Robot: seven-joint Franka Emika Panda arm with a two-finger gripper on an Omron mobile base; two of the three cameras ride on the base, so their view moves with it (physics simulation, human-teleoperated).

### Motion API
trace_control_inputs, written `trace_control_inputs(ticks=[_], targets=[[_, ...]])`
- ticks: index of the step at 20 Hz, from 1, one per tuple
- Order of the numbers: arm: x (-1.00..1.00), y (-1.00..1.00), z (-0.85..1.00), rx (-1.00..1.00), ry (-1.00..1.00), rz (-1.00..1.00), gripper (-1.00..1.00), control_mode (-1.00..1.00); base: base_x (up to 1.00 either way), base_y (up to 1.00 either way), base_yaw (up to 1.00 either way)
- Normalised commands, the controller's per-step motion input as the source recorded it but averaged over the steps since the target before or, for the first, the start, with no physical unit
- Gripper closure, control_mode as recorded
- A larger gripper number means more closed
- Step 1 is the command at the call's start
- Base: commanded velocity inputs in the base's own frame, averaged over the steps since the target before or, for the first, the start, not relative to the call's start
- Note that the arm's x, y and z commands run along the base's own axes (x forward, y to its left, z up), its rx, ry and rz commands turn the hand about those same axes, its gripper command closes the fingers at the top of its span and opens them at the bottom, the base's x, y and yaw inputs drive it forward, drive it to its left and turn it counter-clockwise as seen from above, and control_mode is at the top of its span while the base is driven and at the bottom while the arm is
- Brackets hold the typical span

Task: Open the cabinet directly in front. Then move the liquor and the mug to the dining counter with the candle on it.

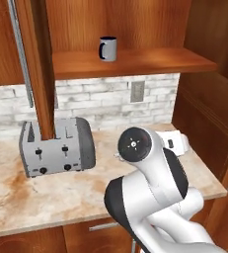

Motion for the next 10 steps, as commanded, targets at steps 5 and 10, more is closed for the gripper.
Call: trace_control_inputs(ticks=[5,10], targets=[[0.00,0.00,0.00,0.00,0.00,0.00,-1.00,1.00,0.05,0.55,-0.24],[0.00,0.00,0.00,0.00,0.00,0.00,-1.00,1.00,-0.19,0.12,-0.02]])
